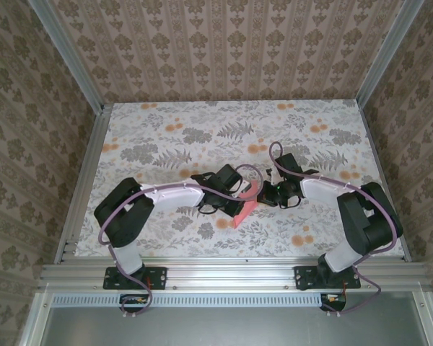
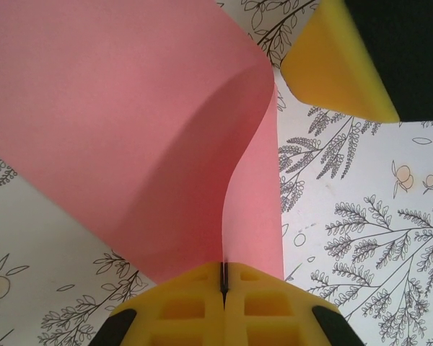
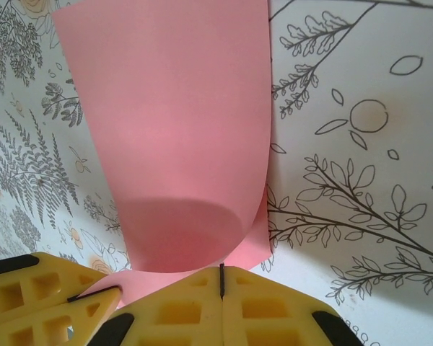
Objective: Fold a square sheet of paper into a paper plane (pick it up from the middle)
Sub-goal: Third fold the triangle at the center of the table.
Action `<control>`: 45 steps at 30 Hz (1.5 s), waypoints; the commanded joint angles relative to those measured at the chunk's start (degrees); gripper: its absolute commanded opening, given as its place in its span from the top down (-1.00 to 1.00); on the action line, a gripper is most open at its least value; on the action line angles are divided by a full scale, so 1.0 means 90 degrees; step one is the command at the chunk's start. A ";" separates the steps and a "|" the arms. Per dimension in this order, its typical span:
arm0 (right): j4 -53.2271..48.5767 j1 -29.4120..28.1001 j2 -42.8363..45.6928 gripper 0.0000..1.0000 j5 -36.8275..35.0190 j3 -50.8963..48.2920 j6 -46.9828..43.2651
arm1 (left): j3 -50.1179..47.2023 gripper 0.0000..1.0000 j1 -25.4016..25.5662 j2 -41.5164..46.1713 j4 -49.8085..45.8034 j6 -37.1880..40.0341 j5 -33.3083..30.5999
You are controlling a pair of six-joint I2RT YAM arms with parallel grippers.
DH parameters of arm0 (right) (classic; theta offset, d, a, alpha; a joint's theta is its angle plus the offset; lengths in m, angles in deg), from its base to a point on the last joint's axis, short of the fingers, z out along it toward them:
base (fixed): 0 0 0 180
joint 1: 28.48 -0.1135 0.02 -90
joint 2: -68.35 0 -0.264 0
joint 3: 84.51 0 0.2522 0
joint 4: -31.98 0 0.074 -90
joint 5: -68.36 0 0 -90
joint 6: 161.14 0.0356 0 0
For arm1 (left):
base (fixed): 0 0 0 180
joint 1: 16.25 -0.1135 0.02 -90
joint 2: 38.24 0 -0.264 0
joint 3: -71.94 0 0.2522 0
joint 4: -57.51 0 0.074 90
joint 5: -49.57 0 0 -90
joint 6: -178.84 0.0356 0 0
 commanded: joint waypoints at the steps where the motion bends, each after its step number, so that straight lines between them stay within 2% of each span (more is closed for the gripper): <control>1: 0.0181 -0.0053 -0.0129 0.89 0.0146 -0.0022 0.0198 | -0.0058 0.98 -0.0061 0.0232 0.0035 -0.0147 -0.0035; 24: 0.0693 -0.0161 -0.0604 0.92 0.0358 -0.0118 0.0295 | 0.0005 0.99 -0.0223 0.0047 -0.0082 -0.0034 -0.0008; 31: -0.0181 -0.0148 -0.0875 0.93 -0.0032 0.0226 -0.0514 | 0.0136 0.97 -0.0283 0.0000 -0.0171 0.0120 0.0107; 36: -0.0677 -0.0148 -0.1059 0.93 -0.0004 0.0523 -0.1173 | 0.0299 0.96 -0.0351 -0.0124 -0.0305 0.0339 0.0209; 45: -0.1027 -0.0150 -0.1339 0.93 -0.0027 0.0867 -0.1595 | 0.0657 0.92 -0.0453 -0.0455 -0.0539 0.0618 0.0559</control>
